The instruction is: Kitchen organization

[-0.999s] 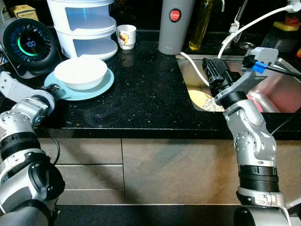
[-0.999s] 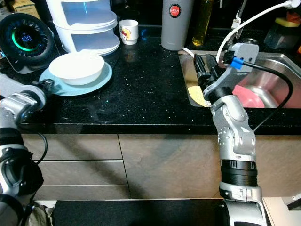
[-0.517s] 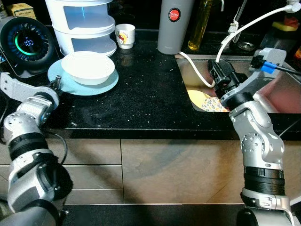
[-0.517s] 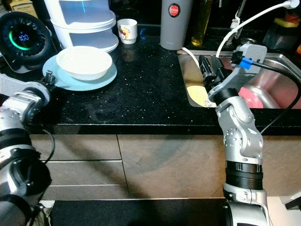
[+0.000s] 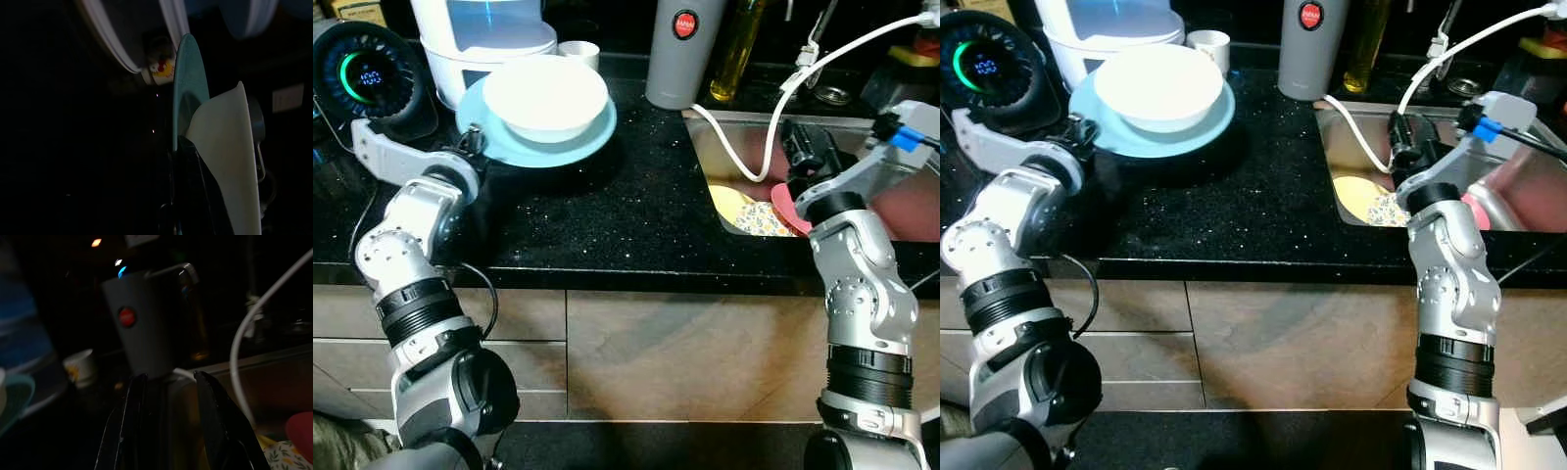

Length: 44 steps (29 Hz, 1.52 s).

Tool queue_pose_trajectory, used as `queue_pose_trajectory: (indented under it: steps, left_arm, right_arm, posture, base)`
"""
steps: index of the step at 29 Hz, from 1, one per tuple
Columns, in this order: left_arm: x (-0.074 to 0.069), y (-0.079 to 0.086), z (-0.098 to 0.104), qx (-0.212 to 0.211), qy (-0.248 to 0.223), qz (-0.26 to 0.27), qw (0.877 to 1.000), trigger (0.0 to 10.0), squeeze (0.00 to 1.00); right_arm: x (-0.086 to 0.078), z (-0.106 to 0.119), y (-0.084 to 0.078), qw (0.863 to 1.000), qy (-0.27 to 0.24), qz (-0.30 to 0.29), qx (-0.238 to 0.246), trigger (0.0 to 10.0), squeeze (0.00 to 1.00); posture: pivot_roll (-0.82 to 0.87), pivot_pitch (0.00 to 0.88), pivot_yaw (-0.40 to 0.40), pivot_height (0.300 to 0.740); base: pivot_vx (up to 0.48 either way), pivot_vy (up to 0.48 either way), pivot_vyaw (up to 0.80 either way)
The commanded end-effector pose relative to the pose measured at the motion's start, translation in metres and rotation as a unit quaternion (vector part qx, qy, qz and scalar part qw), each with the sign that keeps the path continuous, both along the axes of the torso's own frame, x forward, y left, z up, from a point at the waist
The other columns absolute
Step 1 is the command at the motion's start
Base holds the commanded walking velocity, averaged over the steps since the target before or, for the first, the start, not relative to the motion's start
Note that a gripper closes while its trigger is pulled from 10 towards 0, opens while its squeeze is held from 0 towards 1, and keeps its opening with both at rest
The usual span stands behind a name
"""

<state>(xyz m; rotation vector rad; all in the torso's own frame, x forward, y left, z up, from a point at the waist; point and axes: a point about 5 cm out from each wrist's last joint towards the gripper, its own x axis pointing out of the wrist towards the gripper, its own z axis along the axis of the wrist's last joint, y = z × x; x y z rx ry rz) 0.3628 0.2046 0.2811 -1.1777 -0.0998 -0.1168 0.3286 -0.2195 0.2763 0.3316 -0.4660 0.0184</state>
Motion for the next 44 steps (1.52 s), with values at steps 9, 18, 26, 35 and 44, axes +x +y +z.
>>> queue_pose_trajectory:
  steps: [9, 18, 26, 35, 44]
  left_arm:
    - [-0.006, -0.011, 0.028, 0.031, -0.057, -0.031, 0.997, 10.0, 0.00]
    - [-0.004, -0.013, 0.032, 0.030, -0.069, -0.028, 0.997, 10.0, 0.00]
    - [0.002, -0.017, 0.030, 0.009, -0.059, -0.023, 0.998, 10.0, 0.00]
    - [0.005, -0.020, 0.026, 0.008, -0.048, -0.027, 0.998, 10.0, 0.00]
    - [0.008, -0.022, 0.024, 0.011, -0.044, -0.029, 0.999, 10.0, 0.00]
  right_arm:
    - [-0.012, -0.011, -0.007, 0.999, -0.019, -0.034, 0.016, 10.0, 0.00]
    - [-0.013, -0.010, -0.010, 0.999, -0.025, -0.041, 0.019, 10.0, 0.00]
    - [-0.012, -0.010, -0.009, 0.999, -0.025, -0.041, 0.016, 10.0, 0.00]
    - [-0.013, -0.009, -0.009, 0.999, -0.026, -0.041, 0.016, 10.0, 0.00]
    - [-0.014, -0.009, -0.009, 0.999, -0.026, -0.041, 0.015, 10.0, 0.00]
  posture:
    - [0.06, 0.000, 0.019, 0.740]
    - [0.06, 0.000, 0.022, 0.740]
    - [0.05, 0.000, 0.015, 0.740]
    - [0.04, 0.006, 0.015, 0.740]
    - [0.04, 0.009, 0.018, 0.740]
  base:
    - [0.000, 0.000, 0.00]
    - [0.000, 0.000, 0.00]
    - [0.000, -0.066, 0.00]
    - [0.000, -0.387, 0.00]
    - [0.000, -0.480, 0.00]
